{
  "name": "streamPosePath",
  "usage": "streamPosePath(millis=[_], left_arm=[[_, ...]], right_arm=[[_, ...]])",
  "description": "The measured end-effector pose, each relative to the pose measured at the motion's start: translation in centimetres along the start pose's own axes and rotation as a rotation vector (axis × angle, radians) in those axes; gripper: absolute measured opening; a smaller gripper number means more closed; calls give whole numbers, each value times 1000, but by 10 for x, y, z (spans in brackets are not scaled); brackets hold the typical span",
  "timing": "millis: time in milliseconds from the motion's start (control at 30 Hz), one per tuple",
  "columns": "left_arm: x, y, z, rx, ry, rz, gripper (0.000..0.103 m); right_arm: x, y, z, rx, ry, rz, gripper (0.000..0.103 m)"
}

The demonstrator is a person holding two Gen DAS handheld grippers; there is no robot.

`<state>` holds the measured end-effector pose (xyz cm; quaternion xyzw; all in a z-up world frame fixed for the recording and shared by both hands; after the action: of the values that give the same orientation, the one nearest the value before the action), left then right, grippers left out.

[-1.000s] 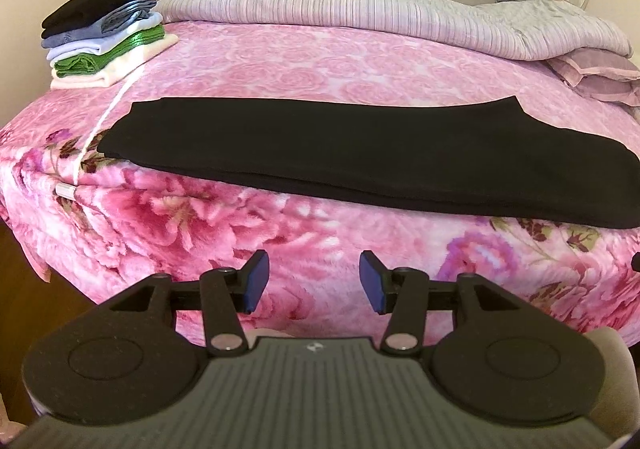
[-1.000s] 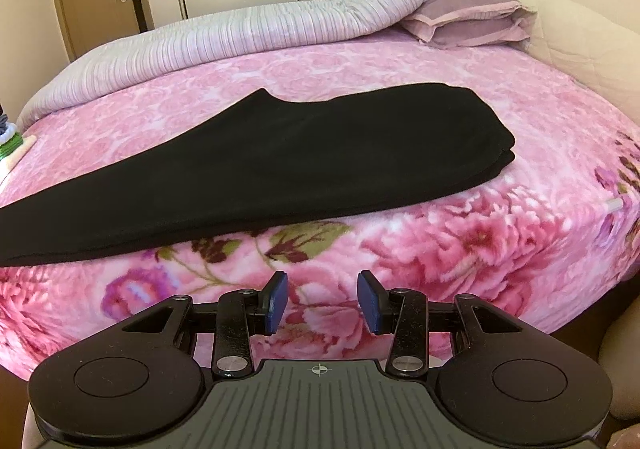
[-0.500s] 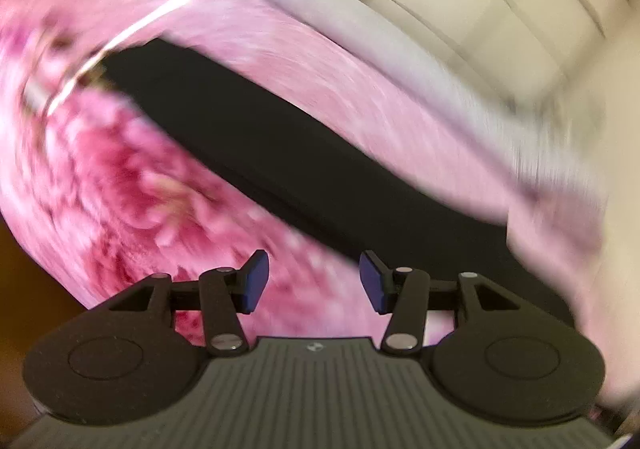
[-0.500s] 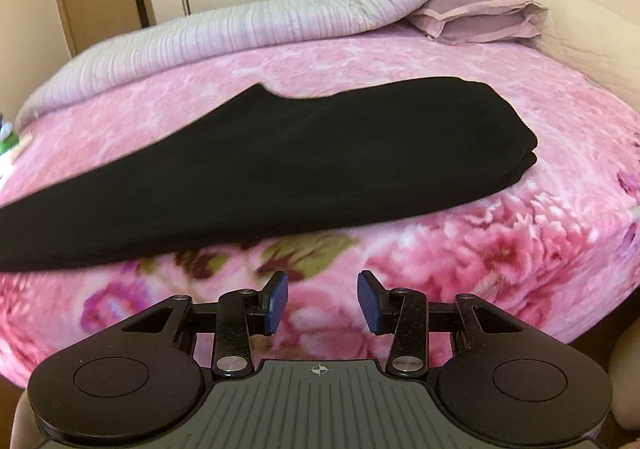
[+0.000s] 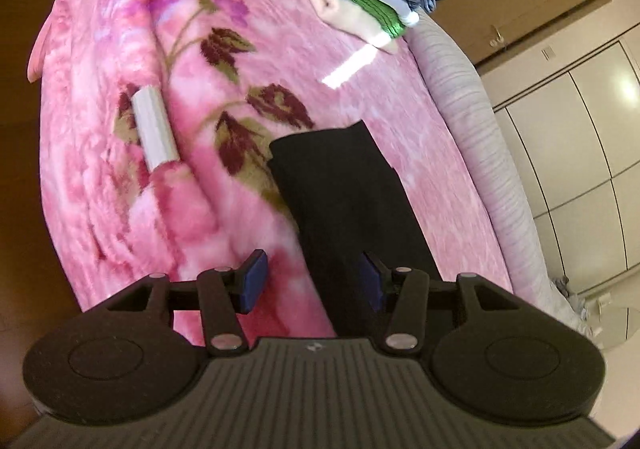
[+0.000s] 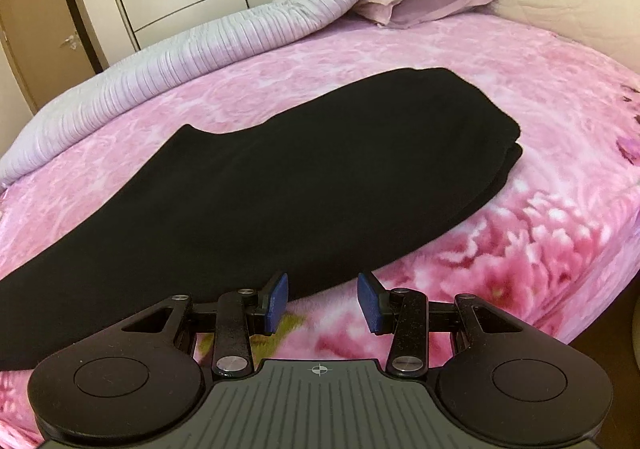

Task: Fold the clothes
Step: 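Grasp one end of the black sweatpants strip with the left gripper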

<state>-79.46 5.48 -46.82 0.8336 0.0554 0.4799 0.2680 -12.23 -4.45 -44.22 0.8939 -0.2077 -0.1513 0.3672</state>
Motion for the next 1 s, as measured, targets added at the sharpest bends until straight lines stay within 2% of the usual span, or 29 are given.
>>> streamPosePath(millis=[133,400,467,500,567,600,633,700,800,933,1000], left_arm=[[7,-8,-3,23,-12,-2,60],[12,-19,-4,74,-10,21,55],[8,-18,-4,96,18,44,55],[6,-17,-4,111,40,51,52],[-1,-15,-5,142,93,52,40],[-4,-13,-5,158,119,52,26],[-7,-13,-5,167,134,43,19],[0,-14,-4,164,58,-1,10],[28,-16,-4,155,-135,-51,7],[108,-19,18,117,-524,-6,7],[152,-20,48,83,-751,45,7]], right_arm=[[0,-9,-1,-8,6,9,43],[4,-19,-4,-10,-1,10,43],[6,-21,-4,-10,-5,9,43],[7,-21,-5,-10,-6,8,43],[8,-23,-5,-10,-9,7,43],[9,-23,-5,-10,-11,6,43],[10,-24,-5,-10,-12,5,43],[12,-25,-6,-10,-15,4,43],[16,-25,-7,-4,-24,11,43],[26,-21,-11,10,-40,30,43],[31,-20,-12,17,-48,40,43]])
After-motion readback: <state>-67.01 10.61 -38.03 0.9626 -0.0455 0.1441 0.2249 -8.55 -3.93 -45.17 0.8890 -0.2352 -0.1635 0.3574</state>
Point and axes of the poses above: each gripper's, at about its wrist camera, not at the fingertips, and y roughly against the way its jaws point, x to its right, z to its underside, the point moved 9 cm from there along -y, roughly the way its jaws point, and after that the axes turned 9 degrees about z, right-handed, at the moved point
